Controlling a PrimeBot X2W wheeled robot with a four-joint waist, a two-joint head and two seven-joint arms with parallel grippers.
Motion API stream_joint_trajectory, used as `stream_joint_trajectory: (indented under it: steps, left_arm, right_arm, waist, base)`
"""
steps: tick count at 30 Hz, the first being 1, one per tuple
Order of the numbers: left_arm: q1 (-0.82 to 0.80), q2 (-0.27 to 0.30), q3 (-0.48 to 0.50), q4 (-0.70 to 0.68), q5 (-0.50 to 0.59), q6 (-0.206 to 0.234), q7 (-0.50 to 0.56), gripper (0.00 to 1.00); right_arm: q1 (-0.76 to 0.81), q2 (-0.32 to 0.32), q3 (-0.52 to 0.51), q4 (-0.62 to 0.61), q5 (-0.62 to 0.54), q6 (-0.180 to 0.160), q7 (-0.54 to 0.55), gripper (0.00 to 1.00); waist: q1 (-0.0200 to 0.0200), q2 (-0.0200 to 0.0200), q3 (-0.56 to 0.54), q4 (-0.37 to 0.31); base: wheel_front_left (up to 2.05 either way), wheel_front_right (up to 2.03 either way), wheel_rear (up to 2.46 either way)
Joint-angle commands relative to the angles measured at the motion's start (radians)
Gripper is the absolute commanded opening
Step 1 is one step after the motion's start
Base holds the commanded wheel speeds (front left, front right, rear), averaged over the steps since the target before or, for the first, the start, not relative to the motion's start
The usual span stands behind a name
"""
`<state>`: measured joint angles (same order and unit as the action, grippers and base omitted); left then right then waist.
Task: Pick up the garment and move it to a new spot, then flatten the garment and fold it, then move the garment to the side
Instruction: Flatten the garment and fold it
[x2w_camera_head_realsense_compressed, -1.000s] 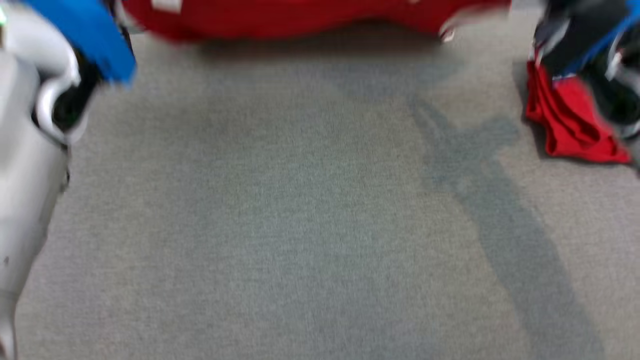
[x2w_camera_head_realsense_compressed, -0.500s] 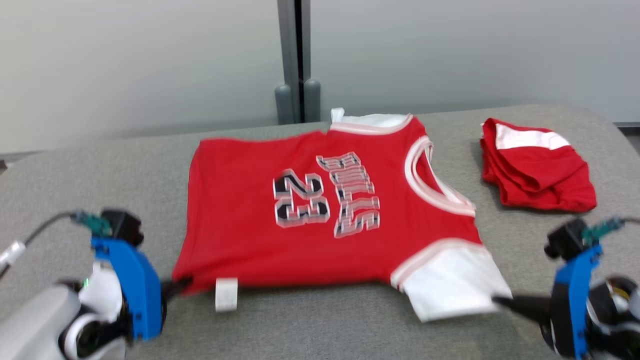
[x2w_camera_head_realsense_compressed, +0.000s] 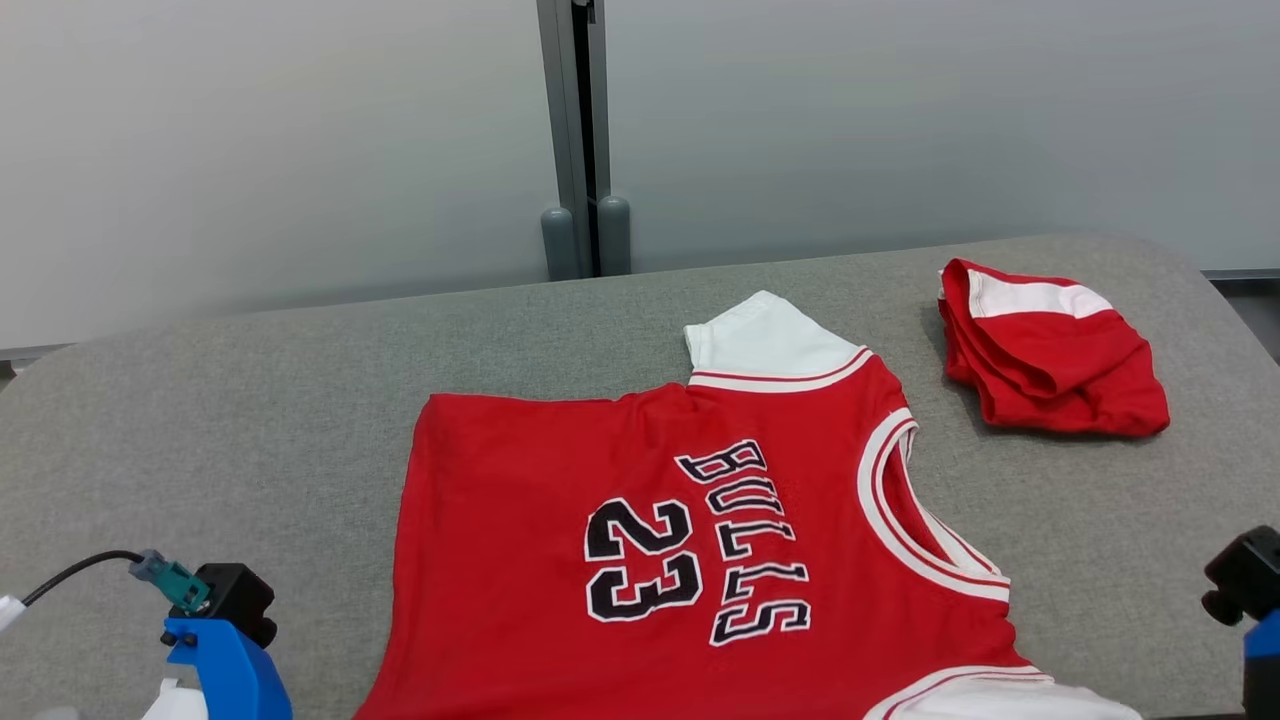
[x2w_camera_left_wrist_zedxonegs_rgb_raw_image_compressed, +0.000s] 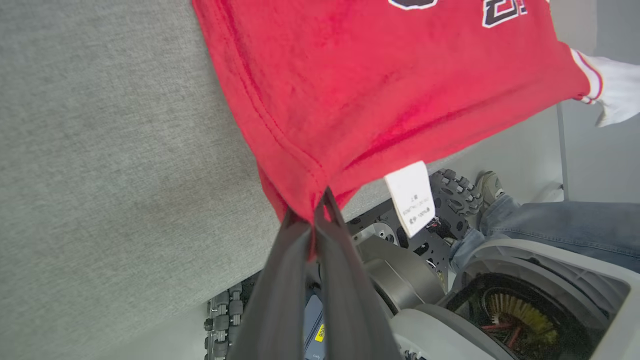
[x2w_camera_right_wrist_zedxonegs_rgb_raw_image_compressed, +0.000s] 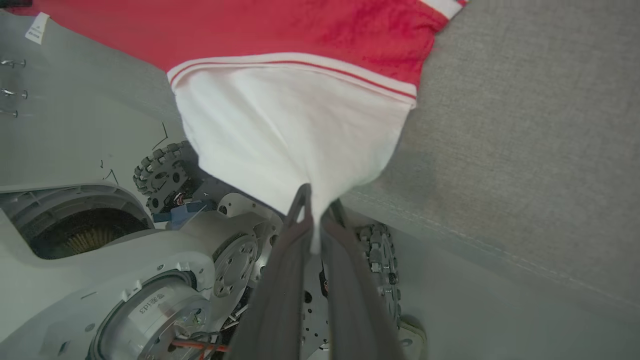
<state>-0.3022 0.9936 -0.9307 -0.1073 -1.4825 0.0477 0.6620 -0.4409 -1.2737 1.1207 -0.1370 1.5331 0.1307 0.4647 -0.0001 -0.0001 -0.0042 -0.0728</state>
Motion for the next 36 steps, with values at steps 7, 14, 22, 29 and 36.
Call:
stream_joint_trajectory:
  steps: [7,14,22,29,36]
  left_arm:
    - [-0.129,-0.048,0.029,0.031,-0.016,0.020,0.092,0.00]
    - [-0.277,-0.190,0.033,0.206,-0.021,0.008,0.161,0.00]
    - [-0.367,-0.316,0.045,0.442,0.025,-0.068,0.089,1.00]
    - [-0.354,-0.333,0.045,0.554,0.125,-0.130,-0.082,1.00]
    - [-0.282,-0.316,0.087,0.561,0.261,-0.146,-0.432,1.00]
  right_arm:
    - [-0.146,0.109,-0.052,0.124,0.040,0.000,0.122,0.00]
    - [-0.303,0.308,-0.077,0.403,0.030,0.000,0.199,0.00]
    - [-0.392,0.500,-0.093,0.627,0.008,0.000,0.158,1.00]
    - [-0.363,0.549,-0.125,0.652,-0.051,0.000,-0.049,1.00]
    - [-0.288,0.541,-0.176,0.583,-0.167,0.000,-0.401,1.00]
  waist:
    - [0.0001,0.0001,0.061,0.012]
    - [0.0001,0.0001,0.134,0.022]
    - [0.0001,0.0001,0.155,0.015]
    - [0.0001,0.0001,0.096,0.006]
    - [0.0001,0.0001,0.023,-0.009]
  base:
    - [0.00,0.00,0.00]
    - [0.00,0.00,0.00]
    - [0.00,0.00,0.00]
    - [0.00,0.00,0.00]
    - [0.00,0.00,0.00]
